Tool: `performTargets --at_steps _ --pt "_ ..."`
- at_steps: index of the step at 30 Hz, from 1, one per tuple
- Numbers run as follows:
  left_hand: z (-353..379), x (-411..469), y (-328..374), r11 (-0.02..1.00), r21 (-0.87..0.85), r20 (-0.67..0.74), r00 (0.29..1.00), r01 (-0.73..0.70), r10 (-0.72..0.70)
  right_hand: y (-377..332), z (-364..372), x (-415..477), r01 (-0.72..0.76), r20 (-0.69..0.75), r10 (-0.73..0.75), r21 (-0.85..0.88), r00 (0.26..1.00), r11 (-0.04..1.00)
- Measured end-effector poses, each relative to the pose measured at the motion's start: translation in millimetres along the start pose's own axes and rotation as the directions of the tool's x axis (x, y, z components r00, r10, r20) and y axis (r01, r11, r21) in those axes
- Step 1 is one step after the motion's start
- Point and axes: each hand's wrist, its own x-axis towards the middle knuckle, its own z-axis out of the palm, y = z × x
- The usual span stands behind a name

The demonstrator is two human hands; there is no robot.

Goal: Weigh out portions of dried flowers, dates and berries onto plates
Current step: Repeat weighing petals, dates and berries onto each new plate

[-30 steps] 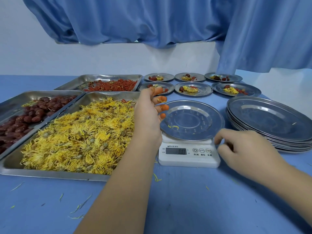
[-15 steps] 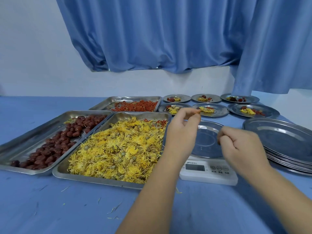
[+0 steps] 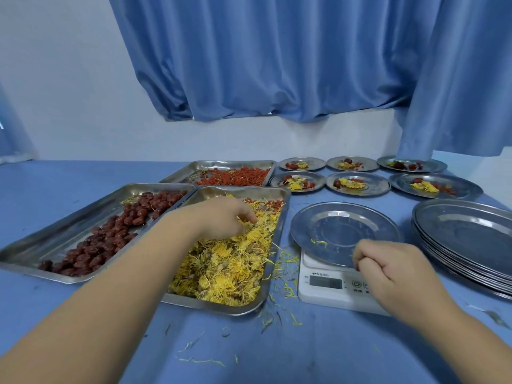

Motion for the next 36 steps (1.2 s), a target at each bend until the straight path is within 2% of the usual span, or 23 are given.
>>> performTargets --at_steps 2,5,16,25,33,36 --pt "1 4 -1 0.996 0.094 0.074 0.997 0.002 -0.009 1 0 -2 0.001 0.017 -0.001 0.012 1.000 1.000" --pt "2 8 -2 0.992 0.130 0.066 0.998 0.002 -0.010 3 -4 -2 -0.024 -0.004 0.025 0.039 1.000 0.999" --pt "-15 -1 -7 0.992 -0.090 -0.213 0.975 -0.090 0.069 12 -3 -2 -0.131 -0.017 0.133 0.074 0.991 0.989" --pt "-18 -2 -7 0.942 -0.326 -0.249 0.968 -0.083 -0.001 14 -3 -3 -0.176 0.016 0.175 0.077 0.984 0.981" --pt "-3 4 -18 0.971 -0.236 -0.291 0.956 -0.031 -0.040 16 -2 -3 -0.208 0.045 0.205 0.073 0.978 0.976" --pt "-2 4 -19 0.962 -0.268 -0.331 0.942 -0.041 -0.052 16 -1 -2 -0.215 0.055 0.211 0.076 0.976 0.974"
